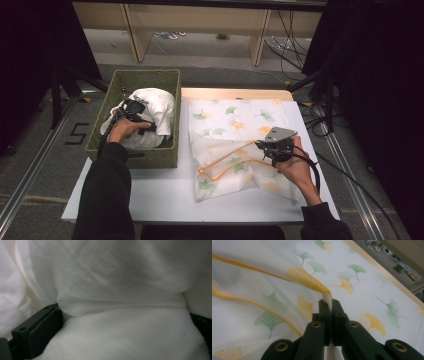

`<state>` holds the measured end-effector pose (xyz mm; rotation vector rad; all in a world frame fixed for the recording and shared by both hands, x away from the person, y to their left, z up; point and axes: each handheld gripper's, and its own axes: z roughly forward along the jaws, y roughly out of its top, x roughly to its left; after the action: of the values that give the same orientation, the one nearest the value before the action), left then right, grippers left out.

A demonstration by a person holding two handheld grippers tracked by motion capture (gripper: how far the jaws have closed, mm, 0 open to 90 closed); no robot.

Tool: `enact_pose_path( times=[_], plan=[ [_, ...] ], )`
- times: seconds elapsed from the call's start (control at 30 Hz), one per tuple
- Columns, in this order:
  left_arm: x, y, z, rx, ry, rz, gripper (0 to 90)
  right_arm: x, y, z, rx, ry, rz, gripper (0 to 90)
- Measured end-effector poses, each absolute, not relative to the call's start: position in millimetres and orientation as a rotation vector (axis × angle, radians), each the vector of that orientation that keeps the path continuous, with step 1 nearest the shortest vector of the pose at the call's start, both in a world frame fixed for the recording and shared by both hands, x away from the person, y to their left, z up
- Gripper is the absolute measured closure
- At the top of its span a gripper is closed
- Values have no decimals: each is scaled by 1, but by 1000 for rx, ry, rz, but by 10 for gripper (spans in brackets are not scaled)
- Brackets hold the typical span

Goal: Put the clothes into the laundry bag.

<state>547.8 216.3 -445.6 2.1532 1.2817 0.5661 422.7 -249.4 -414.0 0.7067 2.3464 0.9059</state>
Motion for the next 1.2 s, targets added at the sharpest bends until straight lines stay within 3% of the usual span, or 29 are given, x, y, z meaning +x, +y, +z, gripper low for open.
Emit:
enact_pose_path(
  times=[0.03,0.07,0.1,0.17,0.27,0.3,0.37,0.43,0.53,0.57,0.6,0.63,0.7,0.77,0.97,1.03,1.13,1.2],
  plan=[
    [548,216,-446,2153,1282,566,182,423,-249,-414,707,2346,906,899],
    [549,216,-446,2162,1283,557,182,424,-250,-414,676,2344,908,899],
    [548,214,-446,2146,1297,495,384,423,-249,-414,705,2342,914,899],
    [546,214,-442,2116,1291,387,448,423,-249,-414,700,2343,914,899],
    [543,215,-436,2082,1275,331,530,425,-250,-413,670,2335,901,899],
    [540,214,-431,2033,1237,254,586,426,-250,-414,663,2354,909,899],
    [536,211,-425,2004,1167,202,617,425,-250,-414,682,2338,903,899],
    [533,206,-421,2104,1126,296,596,426,-250,-415,676,2357,900,899],
    [532,203,-420,2103,1146,361,454,425,-250,-414,679,2339,901,899],
    [532,202,-419,2095,1171,411,454,425,-250,-414,682,2338,903,899],
    [530,201,-418,2126,1170,462,299,425,-251,-414,679,2351,911,899],
    [529,201,-416,2156,1162,515,299,425,-251,-414,679,2351,911,899],
    [524,202,-408,2161,1154,622,204,425,-252,-414,677,2334,907,899],
    [522,207,-402,2134,1172,653,171,424,-250,-415,709,2353,907,899],
    [523,227,-397,2067,1218,732,130,425,-250,-415,697,2356,907,898],
    [527,234,-402,2062,1264,708,126,425,-250,-415,686,2353,909,898],
    [536,242,-414,2041,1373,647,14,425,-250,-416,692,2363,901,898],
    [542,244,-426,2049,1429,574,0,425,-249,-416,682,2360,907,898]
  ],
)
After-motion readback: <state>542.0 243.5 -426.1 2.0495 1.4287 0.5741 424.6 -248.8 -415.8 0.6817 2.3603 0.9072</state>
